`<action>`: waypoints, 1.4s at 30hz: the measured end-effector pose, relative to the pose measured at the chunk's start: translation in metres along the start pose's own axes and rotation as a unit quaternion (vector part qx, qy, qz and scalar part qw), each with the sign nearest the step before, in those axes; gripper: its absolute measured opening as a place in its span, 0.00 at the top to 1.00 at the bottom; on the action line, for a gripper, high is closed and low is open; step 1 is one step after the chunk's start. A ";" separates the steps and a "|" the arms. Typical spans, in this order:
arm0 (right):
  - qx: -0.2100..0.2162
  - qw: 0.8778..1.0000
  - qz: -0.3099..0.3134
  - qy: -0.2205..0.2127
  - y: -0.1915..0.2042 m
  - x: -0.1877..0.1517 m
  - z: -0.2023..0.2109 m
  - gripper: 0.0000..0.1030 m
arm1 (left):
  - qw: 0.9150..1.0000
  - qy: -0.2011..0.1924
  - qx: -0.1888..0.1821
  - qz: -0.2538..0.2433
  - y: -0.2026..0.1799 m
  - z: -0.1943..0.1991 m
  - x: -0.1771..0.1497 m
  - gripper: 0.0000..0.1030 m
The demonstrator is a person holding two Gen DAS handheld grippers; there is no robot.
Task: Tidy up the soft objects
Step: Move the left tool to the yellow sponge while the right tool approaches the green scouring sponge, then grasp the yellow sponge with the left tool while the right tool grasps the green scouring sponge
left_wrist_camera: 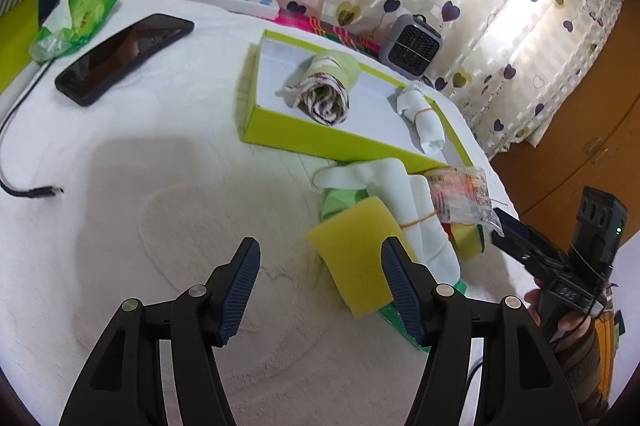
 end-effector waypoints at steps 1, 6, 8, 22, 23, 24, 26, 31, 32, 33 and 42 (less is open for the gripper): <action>-0.006 1.000 0.011 0.008 0.001 0.002 -0.004 0.30 | 1.000 0.001 0.001 -0.001 -0.001 0.000 -0.001 0.39; -0.008 0.999 0.047 0.026 0.006 0.005 -0.013 0.29 | 1.000 0.010 -0.005 -0.001 -0.004 -0.002 -0.002 0.39; -0.004 0.998 0.062 0.033 0.009 0.006 -0.017 0.29 | 1.000 0.011 -0.013 0.002 -0.005 -0.001 -0.002 0.39; -0.020 0.996 0.068 0.051 0.005 0.012 -0.028 0.30 | 1.000 0.023 -0.018 -0.008 -0.030 -0.006 -0.002 0.33; -0.020 0.996 0.066 0.052 0.004 0.011 -0.027 0.30 | 0.999 0.028 -0.013 -0.010 -0.031 -0.009 -0.003 0.33; -0.018 0.996 0.064 0.052 0.003 0.011 -0.027 0.32 | 0.999 0.032 -0.007 -0.011 -0.032 -0.011 -0.003 0.33; -0.016 0.997 0.059 0.053 0.002 0.010 -0.027 0.34 | 0.999 0.037 0.000 -0.003 -0.030 -0.015 -0.003 0.33; -0.013 0.997 0.055 0.052 0.001 0.007 -0.024 0.38 | 0.999 0.041 0.003 0.018 -0.021 -0.018 -0.003 0.33; -0.013 0.997 0.054 0.052 0.001 0.007 -0.023 0.39 | 0.999 0.044 0.002 0.021 -0.019 -0.020 -0.003 0.33; -0.012 0.997 0.053 0.051 0.000 0.007 -0.023 0.40 | 0.999 0.046 -0.003 0.026 -0.017 -0.021 -0.003 0.33; -0.013 0.999 0.030 0.040 -0.006 -0.001 -0.012 0.41 | 0.998 0.044 -0.020 0.041 -0.012 -0.020 -0.002 0.34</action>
Point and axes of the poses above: each gripper's, at about its wrist camera, not at the fingertips, and z roughly against the way its jaws point, y to its left, x to its top, the point moved 3 cm from there along -z, roughly the way its jaws point, and after that the axes turned 14 degrees about y, right-handed, at the moved point
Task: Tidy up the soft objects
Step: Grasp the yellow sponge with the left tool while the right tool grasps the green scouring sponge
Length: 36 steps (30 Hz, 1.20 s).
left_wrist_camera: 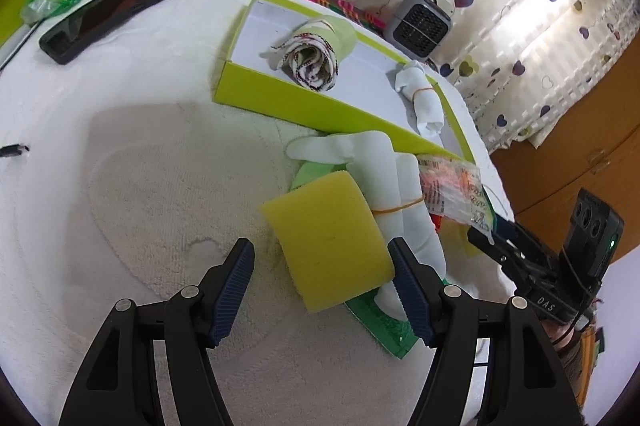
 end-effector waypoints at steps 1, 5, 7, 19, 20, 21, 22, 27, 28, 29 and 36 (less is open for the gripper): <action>0.001 1.000 -0.002 -0.001 0.000 -0.001 0.001 0.41 | 1.000 -0.002 -0.005 0.001 0.001 0.001 0.000 0.36; 0.000 1.000 -0.008 -0.005 0.000 -0.004 0.006 0.41 | 1.000 -0.005 -0.020 -0.002 -0.001 0.003 0.000 0.50; -0.001 1.000 -0.013 -0.006 -0.001 -0.006 0.008 0.41 | 1.000 -0.009 -0.016 -0.009 -0.005 0.004 -0.001 0.52; -0.012 0.999 -0.046 -0.014 -0.014 -0.022 0.022 0.41 | 0.999 -0.039 -0.010 -0.019 -0.005 0.021 0.000 0.59; -0.013 0.999 -0.047 -0.015 -0.014 -0.023 0.023 0.41 | 0.999 -0.040 -0.008 -0.020 -0.005 0.022 0.000 0.59; -0.014 0.999 -0.048 -0.017 -0.014 -0.024 0.025 0.41 | 0.999 -0.042 -0.007 -0.021 -0.005 0.024 0.000 0.59; -0.016 0.998 -0.050 -0.018 -0.015 -0.026 0.026 0.41 | 0.999 -0.043 -0.006 -0.022 -0.005 0.025 0.000 0.59; -0.017 0.998 -0.065 -0.019 -0.023 -0.029 0.028 0.41 | 0.999 -0.042 -0.002 -0.022 -0.007 0.025 -0.001 0.59; -0.019 0.997 -0.067 -0.020 -0.024 -0.030 0.029 0.41 | 0.999 -0.043 0.002 -0.023 -0.007 0.024 -0.001 0.59; -0.019 0.997 -0.068 -0.020 -0.024 -0.031 0.029 0.41 | 0.999 -0.043 0.006 -0.024 -0.007 0.024 -0.001 0.59; -0.027 0.997 -0.068 -0.030 -0.022 -0.030 0.037 0.41 | 0.996 -0.056 0.045 -0.043 -0.013 0.027 -0.001 0.59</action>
Point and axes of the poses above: each gripper's, at about its wrist camera, not at the fingertips, and z roughly against the way its jaws point, y to its left, x to its top, the point moved 3 cm from there along -z, roughly the way its jaws point, and after that the axes turned 14 degrees about y, right-handed, at the moved point
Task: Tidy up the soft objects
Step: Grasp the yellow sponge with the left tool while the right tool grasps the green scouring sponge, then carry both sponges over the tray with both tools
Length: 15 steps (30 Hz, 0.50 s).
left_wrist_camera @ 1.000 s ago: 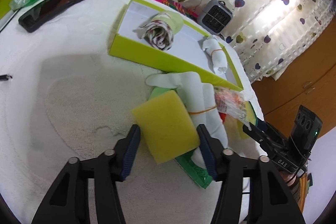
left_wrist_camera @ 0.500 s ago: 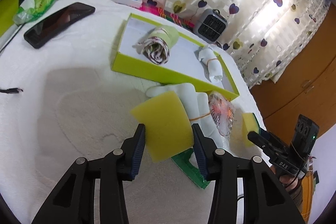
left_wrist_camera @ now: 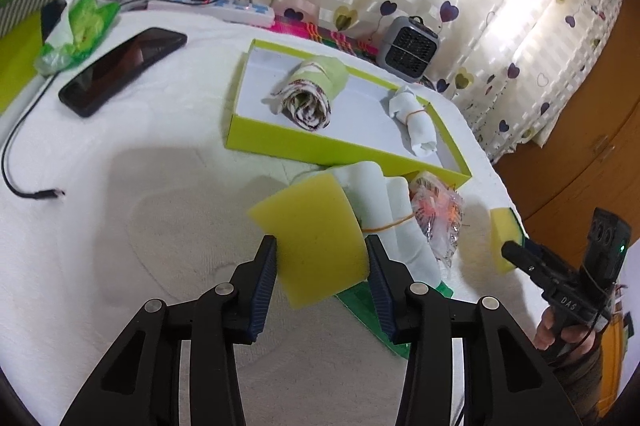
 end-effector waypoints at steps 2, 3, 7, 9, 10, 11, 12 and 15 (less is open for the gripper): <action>0.000 1.000 0.001 -0.004 0.001 0.001 0.002 0.41 | 1.000 -0.003 0.005 -0.002 0.000 0.001 0.000 0.59; 0.000 1.000 0.001 -0.006 0.002 0.002 0.003 0.41 | 1.000 -0.005 0.008 -0.004 -0.001 0.002 0.001 0.59; -0.002 1.000 0.005 -0.009 0.006 0.005 0.006 0.41 | 1.000 -0.009 0.009 -0.006 -0.002 0.005 0.003 0.59; -0.005 1.000 0.006 -0.010 0.007 0.006 0.007 0.41 | 1.000 -0.013 0.010 -0.009 -0.003 0.007 0.005 0.59; -0.008 1.000 0.006 -0.011 0.008 0.008 0.008 0.41 | 1.000 -0.014 0.011 -0.010 -0.004 0.008 0.005 0.59; -0.010 1.000 0.005 -0.013 0.009 0.009 0.010 0.41 | 1.000 -0.015 0.012 -0.011 -0.004 0.009 0.006 0.59; -0.010 1.000 0.005 -0.016 0.010 0.010 0.012 0.41 | 1.000 -0.016 0.014 -0.012 -0.005 0.010 0.007 0.59; -0.013 1.000 0.006 -0.022 0.012 0.015 0.015 0.41 | 0.999 -0.024 0.020 -0.021 -0.008 0.014 0.012 0.59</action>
Point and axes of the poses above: each gripper's, at about its wrist camera, not at the fingertips, and z roughly against the way its jaws point, y to its left, x to its top, the point moved 3 cm from there along -z, roughly the way its jaws point, and after that the axes turned 14 degrees about y, right-handed, at the moved point
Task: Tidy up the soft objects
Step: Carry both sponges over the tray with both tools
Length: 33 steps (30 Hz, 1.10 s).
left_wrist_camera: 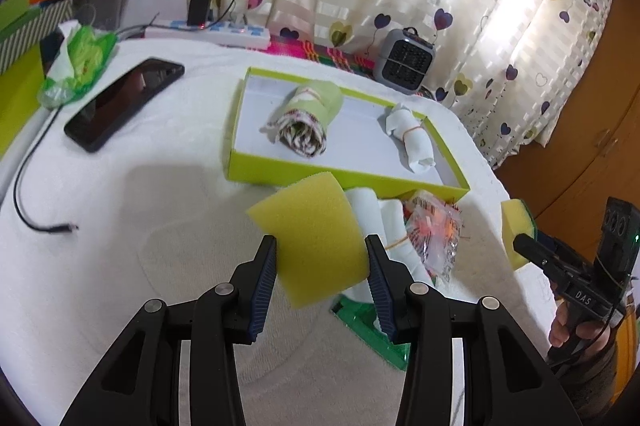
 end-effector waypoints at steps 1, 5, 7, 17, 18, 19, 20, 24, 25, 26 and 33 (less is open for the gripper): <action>-0.002 1.000 0.001 -0.002 0.001 0.003 0.001 0.41 | 1.000 -0.003 0.003 -0.003 -0.001 0.002 0.002 0.59; -0.009 1.000 0.005 -0.005 0.005 0.011 0.001 0.41 | 0.999 -0.021 0.032 -0.028 -0.008 0.008 0.011 0.59; -0.009 1.000 0.007 -0.006 0.007 0.017 0.001 0.41 | 0.999 -0.023 0.028 -0.030 -0.008 0.010 0.016 0.59; -0.016 0.999 0.028 -0.010 0.022 0.049 -0.005 0.41 | 0.998 -0.033 0.029 -0.044 -0.012 0.013 0.043 0.58; -0.016 0.999 0.029 -0.011 0.023 0.051 -0.006 0.41 | 0.998 -0.033 0.028 -0.045 -0.012 0.013 0.045 0.58; -0.015 0.999 0.030 -0.010 0.024 0.054 -0.007 0.41 | 0.998 -0.033 0.028 -0.046 -0.012 0.013 0.047 0.58; -0.015 0.999 0.032 -0.009 0.025 0.057 -0.008 0.41 | 0.998 -0.034 0.029 -0.047 -0.012 0.012 0.050 0.58; -0.017 0.999 0.038 -0.005 0.029 0.066 -0.014 0.41 | 0.998 -0.034 0.030 -0.050 -0.011 0.011 0.058 0.58; -0.018 0.999 0.039 -0.004 0.030 0.068 -0.015 0.41 | 0.998 -0.034 0.031 -0.052 -0.011 0.010 0.060 0.58; -0.019 0.999 0.040 -0.003 0.031 0.070 -0.017 0.41 | 0.997 -0.034 0.033 -0.053 -0.010 0.010 0.063 0.58; -0.023 0.999 0.044 0.005 0.034 0.088 -0.030 0.41 | 0.997 -0.034 0.039 -0.057 -0.004 0.004 0.084 0.58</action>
Point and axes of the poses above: each gripper's, at about its wrist camera, not at the fingertips, and z roughly against the way its jaws point, y to its left, x to its top, the point moved 3 cm from there along -z, roughly the way its jaws point, and after that the axes turned 14 degrees about y, right-handed, at the moved point
